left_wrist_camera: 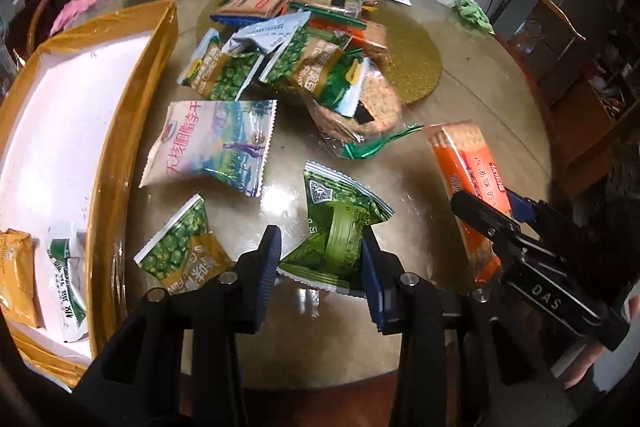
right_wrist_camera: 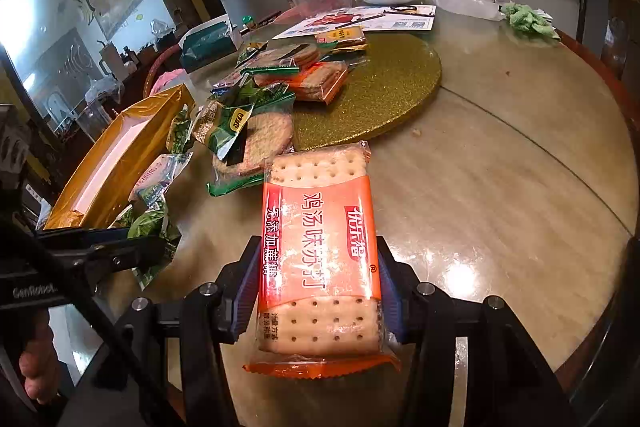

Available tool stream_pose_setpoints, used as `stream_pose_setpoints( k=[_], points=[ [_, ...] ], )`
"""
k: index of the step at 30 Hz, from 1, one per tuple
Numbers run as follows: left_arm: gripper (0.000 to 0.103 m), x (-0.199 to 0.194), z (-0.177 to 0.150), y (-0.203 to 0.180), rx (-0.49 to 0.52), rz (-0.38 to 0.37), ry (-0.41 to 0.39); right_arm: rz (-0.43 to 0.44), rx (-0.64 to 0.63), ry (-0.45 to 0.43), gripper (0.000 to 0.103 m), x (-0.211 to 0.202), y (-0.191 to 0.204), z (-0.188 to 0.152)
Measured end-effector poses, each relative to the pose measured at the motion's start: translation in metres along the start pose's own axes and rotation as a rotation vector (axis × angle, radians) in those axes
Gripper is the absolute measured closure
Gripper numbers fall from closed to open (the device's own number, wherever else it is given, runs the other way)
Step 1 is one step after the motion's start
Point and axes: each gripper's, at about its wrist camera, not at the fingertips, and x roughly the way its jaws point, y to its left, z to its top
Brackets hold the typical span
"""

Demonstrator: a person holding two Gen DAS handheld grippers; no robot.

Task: Organize snacks
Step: 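Grasp the green pea snack bag with left gripper while right gripper holds crackers, then lower both held packets into the white tray and release them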

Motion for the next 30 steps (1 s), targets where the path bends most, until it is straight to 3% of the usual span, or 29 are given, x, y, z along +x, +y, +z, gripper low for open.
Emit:
stream_pose_setpoints(
  k=[6, 10, 15, 17, 25, 30],
  points=[
    [0.063, -0.012, -0.003, 0.000, -0.046, -0.055, -0.035, 0.007, -0.011, -0.011, 0.051, -0.002, 0.002, 0.000],
    [0.063, -0.043, -0.008, 0.018, -0.130, -0.066, -0.116, 0.068, -0.040, -0.057, 0.051, -0.013, 0.007, -0.003],
    [0.063, -0.093, -0.017, 0.064, -0.272, -0.027, -0.258, 0.238, -0.030, -0.056, 0.051, -0.021, 0.029, 0.002],
    [0.063, -0.108, -0.021, 0.089, -0.340, 0.024, -0.304, 0.295, -0.064, -0.069, 0.051, -0.023, 0.050, 0.007],
    [0.063, -0.107, -0.028, 0.157, -0.477, 0.083, -0.299, 0.482, -0.184, -0.048, 0.051, -0.004, 0.145, 0.033],
    [0.063, -0.097, -0.022, 0.185, -0.524, 0.059, -0.298, 0.508, -0.203, -0.023, 0.051, 0.023, 0.189, 0.048]
  ],
)
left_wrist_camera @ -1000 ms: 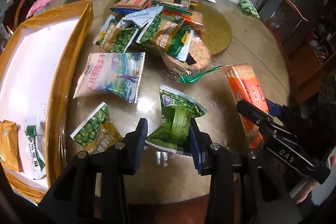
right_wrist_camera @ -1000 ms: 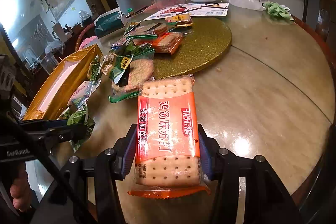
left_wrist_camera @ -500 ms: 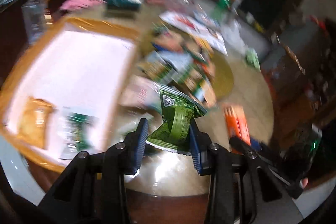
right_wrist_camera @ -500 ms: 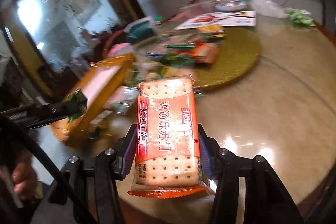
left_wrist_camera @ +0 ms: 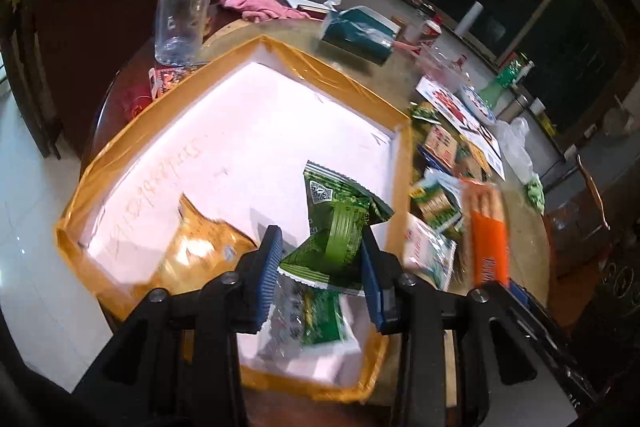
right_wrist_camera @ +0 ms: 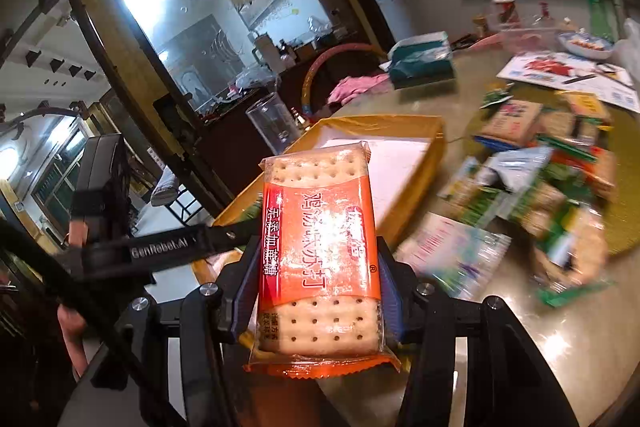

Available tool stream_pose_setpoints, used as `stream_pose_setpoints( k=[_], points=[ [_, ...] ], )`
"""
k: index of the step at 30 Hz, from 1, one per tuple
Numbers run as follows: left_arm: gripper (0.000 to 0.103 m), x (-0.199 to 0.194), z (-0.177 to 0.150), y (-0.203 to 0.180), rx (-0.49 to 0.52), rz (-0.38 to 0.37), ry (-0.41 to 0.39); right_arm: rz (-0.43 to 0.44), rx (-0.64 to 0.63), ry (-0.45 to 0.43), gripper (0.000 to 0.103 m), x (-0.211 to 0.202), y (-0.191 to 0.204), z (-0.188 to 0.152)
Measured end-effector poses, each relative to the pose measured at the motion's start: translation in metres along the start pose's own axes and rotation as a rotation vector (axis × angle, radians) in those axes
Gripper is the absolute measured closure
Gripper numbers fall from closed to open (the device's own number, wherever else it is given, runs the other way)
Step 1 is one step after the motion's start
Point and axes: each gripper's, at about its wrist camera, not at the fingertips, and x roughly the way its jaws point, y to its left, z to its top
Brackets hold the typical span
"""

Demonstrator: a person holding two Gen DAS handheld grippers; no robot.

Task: Organize snacks
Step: 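Lower both held packets into the white tray and release them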

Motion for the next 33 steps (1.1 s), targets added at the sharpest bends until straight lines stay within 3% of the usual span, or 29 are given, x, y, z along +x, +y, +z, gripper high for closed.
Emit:
stream_pose_setpoints(
  k=[4, 9, 15, 19, 23, 25, 26, 31, 33],
  points=[
    [0.063, 0.014, 0.015, 0.020, -0.058, -0.030, 0.018, -0.029, -0.026, 0.022, 0.051, 0.036, 0.013, 0.014],
    [0.063, 0.018, 0.022, 0.040, -0.121, -0.003, 0.000, -0.100, -0.044, 0.104, 0.051, 0.080, 0.014, 0.020],
    [0.063, 0.025, 0.034, 0.055, -0.155, 0.062, -0.008, -0.188, -0.138, 0.194, 0.051, 0.111, 0.025, 0.017],
    [0.063, 0.041, 0.042, 0.061, -0.161, 0.134, 0.045, -0.226, -0.169, 0.256, 0.050, 0.126, 0.030, 0.008],
    [0.060, 0.051, 0.042, 0.071, -0.179, 0.130, 0.090, -0.204, -0.164, 0.218, 0.035, 0.111, 0.030, 0.013],
    [0.042, 0.049, 0.040, 0.076, -0.198, 0.120, 0.097, -0.186, -0.155, 0.167, 0.032, 0.088, 0.030, 0.016],
    [0.035, 0.043, 0.039, 0.076, -0.204, 0.121, 0.080, -0.176, -0.151, 0.151, 0.032, 0.080, 0.030, 0.017],
    [0.032, -0.004, 0.019, 0.046, -0.132, 0.122, -0.030, -0.083, -0.106, 0.062, 0.030, 0.003, 0.019, 0.007],
    [0.025, -0.020, 0.008, 0.027, -0.078, 0.107, -0.055, -0.075, -0.079, 0.031, 0.023, -0.021, 0.012, 0.001]
  ],
)
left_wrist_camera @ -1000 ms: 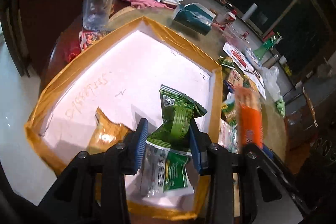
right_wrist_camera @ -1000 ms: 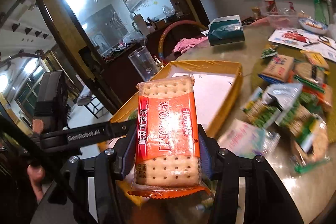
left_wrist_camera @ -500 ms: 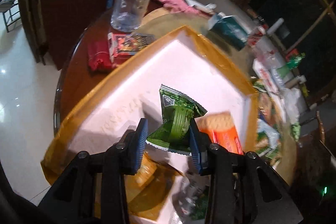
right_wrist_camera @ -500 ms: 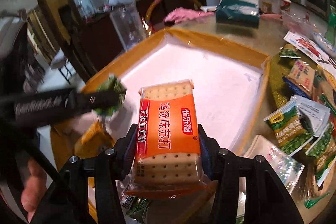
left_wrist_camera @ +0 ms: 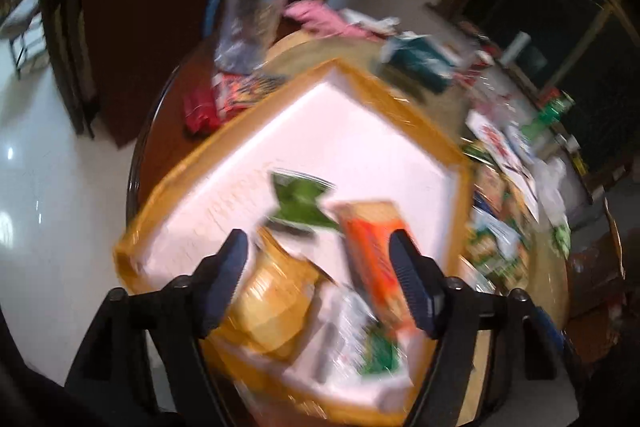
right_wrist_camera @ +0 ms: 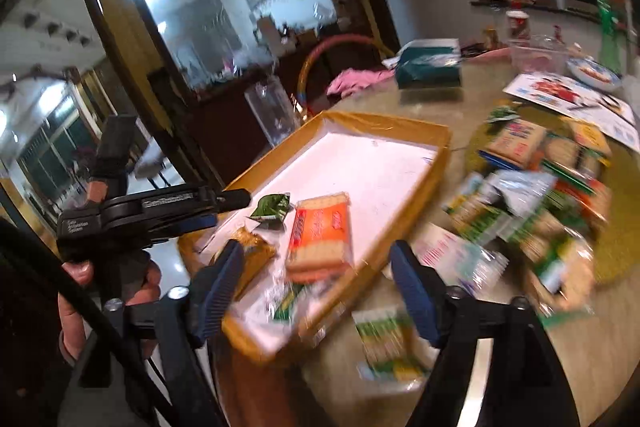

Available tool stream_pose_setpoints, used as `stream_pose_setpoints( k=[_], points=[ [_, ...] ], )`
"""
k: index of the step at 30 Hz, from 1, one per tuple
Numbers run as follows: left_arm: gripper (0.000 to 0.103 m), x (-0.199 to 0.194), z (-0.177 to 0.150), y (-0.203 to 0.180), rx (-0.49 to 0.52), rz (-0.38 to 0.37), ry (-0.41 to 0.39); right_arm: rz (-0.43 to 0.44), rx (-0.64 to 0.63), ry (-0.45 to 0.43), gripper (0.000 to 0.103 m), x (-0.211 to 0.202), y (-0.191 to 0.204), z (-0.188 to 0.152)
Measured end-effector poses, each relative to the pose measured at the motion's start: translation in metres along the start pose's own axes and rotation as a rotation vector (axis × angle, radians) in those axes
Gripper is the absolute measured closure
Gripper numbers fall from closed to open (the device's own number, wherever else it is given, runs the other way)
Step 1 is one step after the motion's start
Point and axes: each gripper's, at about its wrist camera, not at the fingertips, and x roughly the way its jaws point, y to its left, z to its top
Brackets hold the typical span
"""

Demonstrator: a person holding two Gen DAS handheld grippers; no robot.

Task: Organize snacks
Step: 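Lower both held packets into the white tray and release them, then grasp green garlic pea bag with left gripper while right gripper grasps white milk-snack bag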

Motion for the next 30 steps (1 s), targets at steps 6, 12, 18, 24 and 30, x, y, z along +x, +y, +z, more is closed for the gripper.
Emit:
stream_pose_setpoints(
  k=[6, 12, 18, 24, 30],
  points=[
    [0.023, -0.026, -0.053, -0.073, 0.239, -0.094, 0.064, -0.051, 0.127, -0.018, 0.023, -0.055, -0.042, -0.038],
    [0.023, -0.006, -0.091, -0.122, 0.346, -0.132, 0.175, -0.091, 0.193, 0.005, 0.023, -0.084, -0.077, -0.069],
    [0.033, 0.037, -0.096, -0.143, 0.337, -0.021, 0.257, -0.093, 0.226, -0.014, 0.023, -0.096, -0.088, -0.079],
    [0.057, 0.064, -0.096, -0.140, 0.281, 0.040, 0.306, -0.079, 0.238, -0.008, 0.023, -0.094, -0.098, -0.082],
    [0.073, 0.056, -0.114, -0.148, 0.384, 0.040, 0.278, -0.061, 0.224, 0.029, 0.023, -0.079, -0.105, -0.077]
  ],
)
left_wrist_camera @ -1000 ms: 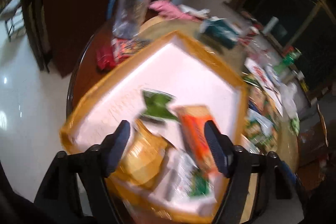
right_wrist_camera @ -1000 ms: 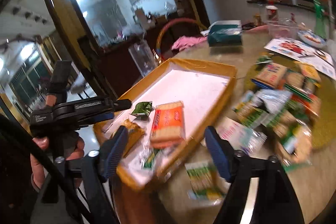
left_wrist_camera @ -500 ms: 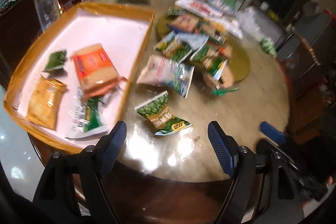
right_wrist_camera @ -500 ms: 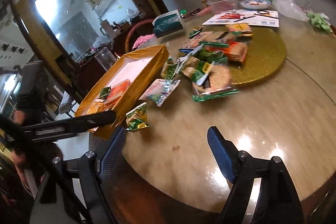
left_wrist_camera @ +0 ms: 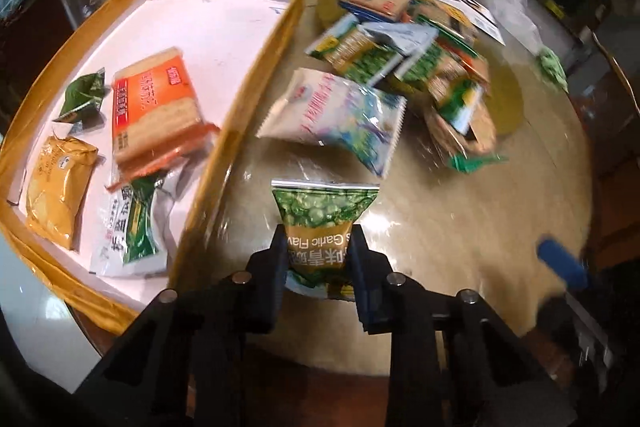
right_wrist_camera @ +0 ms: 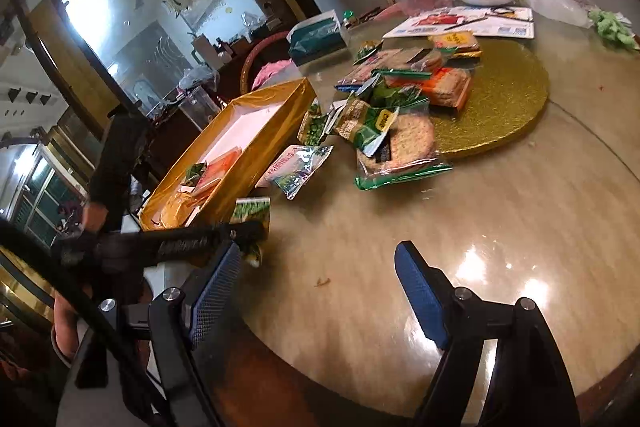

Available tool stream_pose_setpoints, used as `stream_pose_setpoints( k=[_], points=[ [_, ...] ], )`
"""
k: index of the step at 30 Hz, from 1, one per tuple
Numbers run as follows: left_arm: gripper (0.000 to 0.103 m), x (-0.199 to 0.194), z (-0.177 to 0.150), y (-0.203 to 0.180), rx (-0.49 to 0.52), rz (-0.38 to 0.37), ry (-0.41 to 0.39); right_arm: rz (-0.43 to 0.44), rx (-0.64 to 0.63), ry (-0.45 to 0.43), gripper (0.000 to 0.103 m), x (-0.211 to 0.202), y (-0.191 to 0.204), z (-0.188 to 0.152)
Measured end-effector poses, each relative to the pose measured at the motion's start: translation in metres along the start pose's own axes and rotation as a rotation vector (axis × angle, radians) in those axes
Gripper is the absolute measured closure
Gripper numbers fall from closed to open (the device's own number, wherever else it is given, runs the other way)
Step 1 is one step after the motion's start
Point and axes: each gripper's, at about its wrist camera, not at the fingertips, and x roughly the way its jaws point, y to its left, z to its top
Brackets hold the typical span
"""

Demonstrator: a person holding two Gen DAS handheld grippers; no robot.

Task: Organize snacks
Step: 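Grasp green garlic pea bag with left gripper while right gripper grasps white milk-snack bag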

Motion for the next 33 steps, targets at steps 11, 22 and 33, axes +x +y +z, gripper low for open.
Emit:
stream_pose_setpoints(
  k=[11, 22, 33],
  points=[
    [0.074, -0.056, -0.016, 0.051, -0.137, -0.196, -0.106, 0.043, -0.295, 0.167, 0.023, 0.076, 0.048, 0.062],
    [0.074, -0.076, -0.018, 0.105, -0.263, -0.188, -0.188, -0.102, -0.501, 0.339, 0.023, 0.172, 0.065, 0.076],
    [0.074, -0.076, -0.015, 0.120, -0.280, -0.194, -0.198, -0.063, -0.397, 0.358, 0.024, 0.148, 0.069, 0.057]
  ],
)
